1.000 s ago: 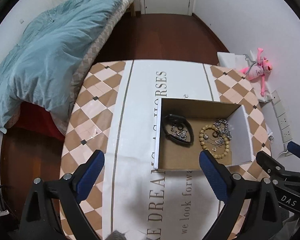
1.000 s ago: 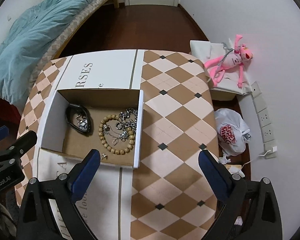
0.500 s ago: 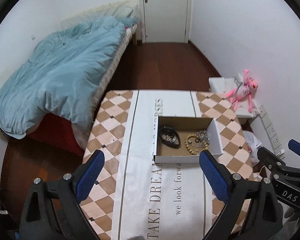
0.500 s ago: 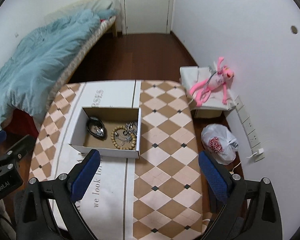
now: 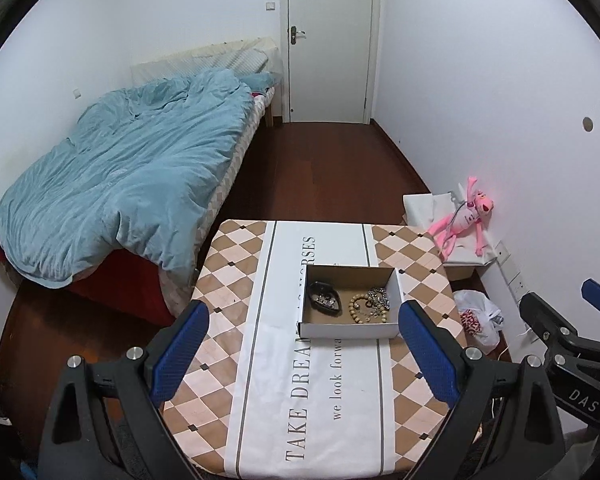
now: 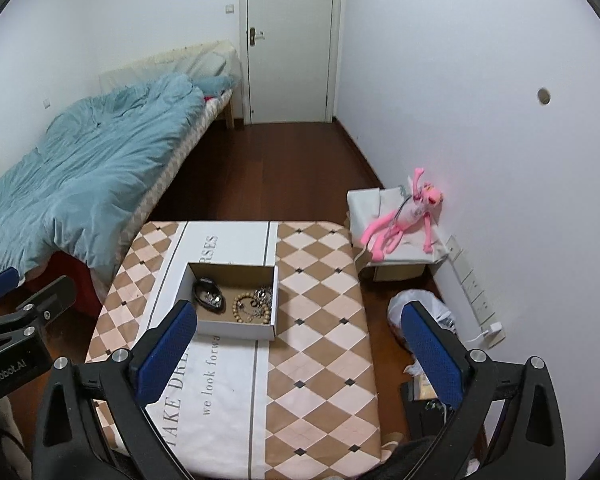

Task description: Organize jewelry

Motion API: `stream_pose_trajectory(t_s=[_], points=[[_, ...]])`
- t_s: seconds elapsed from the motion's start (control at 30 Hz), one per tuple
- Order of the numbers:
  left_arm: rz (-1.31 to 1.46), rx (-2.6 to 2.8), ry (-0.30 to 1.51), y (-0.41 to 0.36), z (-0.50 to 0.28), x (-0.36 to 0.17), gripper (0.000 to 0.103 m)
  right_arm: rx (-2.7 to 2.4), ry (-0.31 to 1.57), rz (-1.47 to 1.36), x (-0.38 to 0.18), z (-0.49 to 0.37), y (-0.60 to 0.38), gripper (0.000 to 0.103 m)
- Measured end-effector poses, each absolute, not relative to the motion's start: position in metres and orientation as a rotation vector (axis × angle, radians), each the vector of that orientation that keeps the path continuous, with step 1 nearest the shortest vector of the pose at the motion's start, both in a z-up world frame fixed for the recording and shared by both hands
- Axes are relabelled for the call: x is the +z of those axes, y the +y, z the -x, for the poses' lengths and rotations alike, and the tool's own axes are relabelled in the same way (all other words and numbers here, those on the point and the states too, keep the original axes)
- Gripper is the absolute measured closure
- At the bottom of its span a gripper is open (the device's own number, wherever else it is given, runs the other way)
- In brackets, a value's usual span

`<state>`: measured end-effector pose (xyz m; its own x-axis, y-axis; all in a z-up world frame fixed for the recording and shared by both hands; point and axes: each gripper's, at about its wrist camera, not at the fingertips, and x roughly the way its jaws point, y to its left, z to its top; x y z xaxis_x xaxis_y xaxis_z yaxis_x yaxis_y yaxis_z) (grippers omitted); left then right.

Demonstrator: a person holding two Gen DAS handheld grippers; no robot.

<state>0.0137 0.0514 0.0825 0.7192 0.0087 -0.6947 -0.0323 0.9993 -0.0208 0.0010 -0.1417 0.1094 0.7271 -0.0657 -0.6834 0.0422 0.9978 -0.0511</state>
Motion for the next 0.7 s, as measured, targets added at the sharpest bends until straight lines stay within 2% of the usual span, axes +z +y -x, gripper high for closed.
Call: stream_pose_trajectory(t_s=[0.3, 0.7], points=[[0.036, 0.032, 0.809, 0.05, -0.012, 0.08, 0.006, -0.057, 0.766, 0.039, 0.117, 0.004, -0.14, 0.0], [0.034, 0.032, 0.869, 0.051, -0.041, 0.076, 0.006, -0.051, 0.828, 0.034, 0.107, -0.038, -0.138, 0.0]])
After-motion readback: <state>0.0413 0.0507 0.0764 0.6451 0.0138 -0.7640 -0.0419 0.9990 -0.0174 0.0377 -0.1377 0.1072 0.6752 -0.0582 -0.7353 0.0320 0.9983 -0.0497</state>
